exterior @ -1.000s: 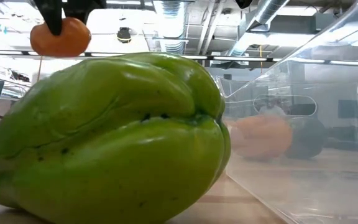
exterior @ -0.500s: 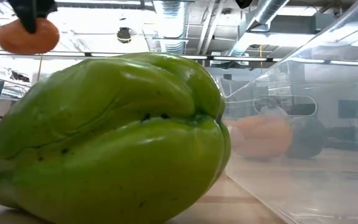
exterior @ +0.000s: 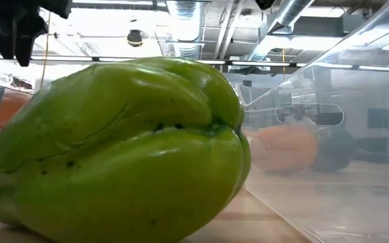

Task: Sort produce into baskets
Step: Put the brown potato into the middle transparent bin

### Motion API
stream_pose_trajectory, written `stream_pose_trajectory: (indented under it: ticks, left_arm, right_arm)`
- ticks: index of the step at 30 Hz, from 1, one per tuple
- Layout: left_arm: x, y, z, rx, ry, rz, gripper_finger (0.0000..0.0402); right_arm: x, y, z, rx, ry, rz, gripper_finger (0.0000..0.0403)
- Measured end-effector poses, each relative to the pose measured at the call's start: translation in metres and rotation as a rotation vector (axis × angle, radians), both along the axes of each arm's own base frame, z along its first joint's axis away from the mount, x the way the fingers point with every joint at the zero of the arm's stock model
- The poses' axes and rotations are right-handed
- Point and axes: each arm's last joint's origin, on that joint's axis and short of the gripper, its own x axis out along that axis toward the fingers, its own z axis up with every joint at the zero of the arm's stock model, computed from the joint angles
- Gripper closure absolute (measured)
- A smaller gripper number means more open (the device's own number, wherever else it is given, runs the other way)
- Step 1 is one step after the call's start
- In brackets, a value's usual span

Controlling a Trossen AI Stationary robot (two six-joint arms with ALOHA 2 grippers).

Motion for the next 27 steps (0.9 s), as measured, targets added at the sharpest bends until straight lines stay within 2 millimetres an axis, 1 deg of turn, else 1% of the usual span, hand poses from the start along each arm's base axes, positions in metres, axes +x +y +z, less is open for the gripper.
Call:
stream_pose_trajectory:
  ticks: [3,9,17,20,24,25,27]
  left_arm:
    - [0.001,-0.001,-0.003,-0.008,-0.003,-0.003,0.0069]
    - [0.004,-0.001,-0.003,0.009,-0.047,0.004,0.0068]
    - [0.01,-0.002,-0.002,-0.001,-0.096,-0.03,0.0067]
    - [0.01,-0.003,-0.002,-0.003,-0.104,-0.03,0.0067]
    - [0.011,-0.003,-0.002,-0.002,-0.111,-0.03,0.0067]
    - [0.011,-0.003,-0.002,0.003,-0.113,-0.03,0.0067]
    - [0.011,-0.002,-0.002,0.008,-0.115,-0.029,0.0067]
  right_arm:
    - [0.001,-0.006,-0.003,-0.014,0.029,-0.017,0.0061]
    - [0.003,-0.017,-0.007,-0.035,0.081,-0.049,0.0061]
    - [0.004,-0.019,-0.007,-0.033,0.077,-0.056,0.006]
    - [0.004,-0.019,-0.007,-0.033,0.077,-0.056,0.0047]
    - [0.004,-0.019,-0.007,-0.033,0.077,-0.056,0.001]
    - [0.004,-0.019,-0.007,-0.033,0.077,-0.056,0.0007]
    - [0.004,-0.019,-0.007,-0.033,0.077,-0.056,0.0015]
